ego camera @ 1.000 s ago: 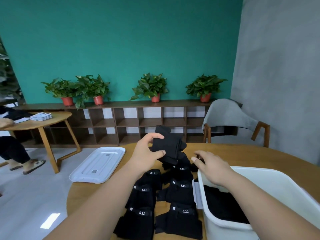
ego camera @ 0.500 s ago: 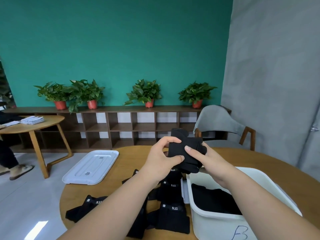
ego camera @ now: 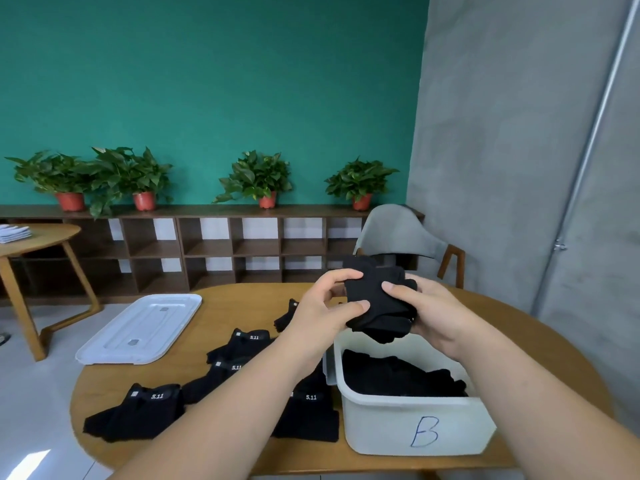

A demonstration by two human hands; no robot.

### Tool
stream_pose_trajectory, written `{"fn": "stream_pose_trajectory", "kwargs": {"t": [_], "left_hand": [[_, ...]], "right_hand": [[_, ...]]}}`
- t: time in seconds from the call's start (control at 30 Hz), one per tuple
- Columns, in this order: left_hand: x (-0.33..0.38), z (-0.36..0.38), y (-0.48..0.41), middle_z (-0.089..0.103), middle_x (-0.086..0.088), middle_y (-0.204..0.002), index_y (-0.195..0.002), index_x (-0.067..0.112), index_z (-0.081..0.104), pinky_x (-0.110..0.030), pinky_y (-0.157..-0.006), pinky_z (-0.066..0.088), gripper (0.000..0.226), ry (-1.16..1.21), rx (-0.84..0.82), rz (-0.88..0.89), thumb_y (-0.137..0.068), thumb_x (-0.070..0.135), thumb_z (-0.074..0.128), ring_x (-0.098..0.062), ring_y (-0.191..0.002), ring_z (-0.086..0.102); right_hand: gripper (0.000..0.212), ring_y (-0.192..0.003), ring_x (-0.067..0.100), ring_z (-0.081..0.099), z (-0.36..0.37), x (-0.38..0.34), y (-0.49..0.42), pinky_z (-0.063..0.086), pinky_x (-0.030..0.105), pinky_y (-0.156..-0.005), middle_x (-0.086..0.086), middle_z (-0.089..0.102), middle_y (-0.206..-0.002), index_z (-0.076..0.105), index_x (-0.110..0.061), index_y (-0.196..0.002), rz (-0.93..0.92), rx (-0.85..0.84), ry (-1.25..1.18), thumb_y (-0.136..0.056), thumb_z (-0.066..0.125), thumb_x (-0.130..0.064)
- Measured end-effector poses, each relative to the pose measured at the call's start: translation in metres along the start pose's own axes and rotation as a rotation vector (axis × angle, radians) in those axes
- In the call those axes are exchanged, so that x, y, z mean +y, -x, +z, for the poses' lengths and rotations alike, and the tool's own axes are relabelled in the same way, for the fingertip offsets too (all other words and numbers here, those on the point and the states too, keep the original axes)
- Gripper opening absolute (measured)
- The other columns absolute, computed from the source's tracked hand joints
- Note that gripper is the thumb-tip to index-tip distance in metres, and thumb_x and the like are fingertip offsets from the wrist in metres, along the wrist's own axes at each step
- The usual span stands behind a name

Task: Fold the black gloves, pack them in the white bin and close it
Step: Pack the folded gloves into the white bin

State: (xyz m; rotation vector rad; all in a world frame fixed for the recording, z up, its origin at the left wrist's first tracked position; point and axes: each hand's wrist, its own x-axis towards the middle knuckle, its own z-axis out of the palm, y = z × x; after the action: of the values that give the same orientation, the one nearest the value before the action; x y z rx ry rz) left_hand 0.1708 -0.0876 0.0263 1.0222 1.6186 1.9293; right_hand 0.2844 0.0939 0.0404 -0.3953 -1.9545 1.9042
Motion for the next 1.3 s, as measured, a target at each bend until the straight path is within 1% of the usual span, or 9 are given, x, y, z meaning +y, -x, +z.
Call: {"fn": "stream_pose_trajectory", "kwargs": {"t": [0.17,0.3,0.53,0.77,0.83,0.93,1.07,1.17,1.3], "left_hand": [[-0.011,0.01,0.001,0.068,-0.003,-0.131,-0.138,0.056,0.059,-0.044,-0.107,0.056,0.059,-0.082,-0.092,-0.015,-0.095,0.02,0.078,-0.017,-0.117,0.07],[-0.023,0.013,0.001,0.071,0.01,-0.123,-0.143,0.059,0.05,-0.028,-0.101,0.052,0.063,-0.278,-0.084,0.014,-0.098,0.023,0.075,-0.004,-0.111,0.07],[-0.063,0.009,0.0,0.066,0.019,-0.114,-0.149,0.046,0.048,-0.026,-0.116,0.041,0.064,-0.619,0.012,0.075,-0.098,0.013,0.069,0.003,-0.121,0.057],[-0.075,0.009,0.0,0.065,0.02,-0.114,-0.143,0.047,0.053,-0.014,-0.108,0.033,0.054,-0.612,0.017,0.105,-0.097,0.026,0.073,0.006,-0.121,0.054],[-0.076,0.008,0.0,0.064,0.021,-0.115,-0.142,0.047,0.053,-0.006,-0.1,0.028,0.054,-0.627,0.02,0.112,-0.097,0.026,0.074,0.014,-0.118,0.051],[-0.077,0.009,0.001,0.064,0.021,-0.116,-0.142,0.047,0.054,-0.001,-0.091,0.026,0.054,-0.644,0.023,0.115,-0.097,0.024,0.074,0.024,-0.114,0.045],[-0.081,0.009,0.001,0.065,0.021,-0.114,-0.14,0.045,0.056,-0.002,-0.09,0.026,0.053,-0.627,0.053,0.111,-0.096,0.019,0.073,0.026,-0.112,0.044],[-0.083,0.01,0.001,0.065,0.02,-0.113,-0.137,0.044,0.058,-0.003,-0.091,0.027,0.052,-0.618,0.066,0.115,-0.095,0.015,0.072,0.025,-0.113,0.044],[-0.085,0.011,0.003,0.066,0.021,-0.112,-0.135,0.045,0.059,-0.004,-0.095,0.027,0.051,-0.6,0.075,0.118,-0.094,0.016,0.07,0.014,-0.118,0.049]], "right_hand": [[0.029,-0.116,0.035,0.071,-0.031,0.002,0.007,0.053,0.056,-0.106,0.013,0.076,-0.121,0.072,-0.015,-0.126,0.043,0.046,0.078,-0.1,0.069,-0.027],[0.022,-0.111,0.028,0.074,-0.058,0.0,0.018,0.055,0.049,-0.104,0.009,0.078,-0.116,0.075,-0.016,-0.119,0.121,0.107,0.2,-0.1,0.07,-0.026],[0.012,-0.081,0.019,0.078,-0.074,0.006,0.03,0.061,0.035,-0.078,-0.001,0.08,-0.086,0.077,-0.015,-0.1,0.234,0.204,0.665,-0.096,0.075,-0.026],[0.04,-0.107,0.014,0.067,-0.058,0.043,0.027,0.049,0.038,-0.106,-0.014,0.069,-0.112,0.061,-0.026,-0.131,0.322,0.114,0.841,-0.096,0.073,-0.041],[0.054,-0.113,0.013,0.058,-0.057,0.046,0.029,0.04,0.027,-0.102,-0.013,0.063,-0.129,0.049,-0.029,-0.146,0.357,0.066,0.996,-0.098,0.069,-0.044],[0.071,-0.13,0.021,0.055,-0.056,0.047,0.028,0.045,0.031,-0.1,-0.004,0.055,-0.149,0.035,-0.033,-0.159,0.306,0.073,1.315,-0.098,0.067,-0.048],[0.053,-0.125,0.022,0.054,-0.048,0.037,0.029,0.052,0.035,-0.086,-0.007,0.053,-0.14,0.052,-0.046,-0.142,0.146,0.095,1.622,-0.094,0.073,-0.049],[0.038,-0.116,0.018,0.055,-0.046,0.039,0.025,0.051,0.033,-0.084,-0.009,0.055,-0.124,0.067,-0.043,-0.122,0.151,0.044,1.57,-0.086,0.081,-0.047],[0.039,-0.112,0.016,0.059,-0.05,0.055,0.024,0.051,0.03,-0.086,-0.009,0.061,-0.123,0.071,-0.038,-0.117,0.282,-0.035,1.46,-0.081,0.087,-0.043]]}}
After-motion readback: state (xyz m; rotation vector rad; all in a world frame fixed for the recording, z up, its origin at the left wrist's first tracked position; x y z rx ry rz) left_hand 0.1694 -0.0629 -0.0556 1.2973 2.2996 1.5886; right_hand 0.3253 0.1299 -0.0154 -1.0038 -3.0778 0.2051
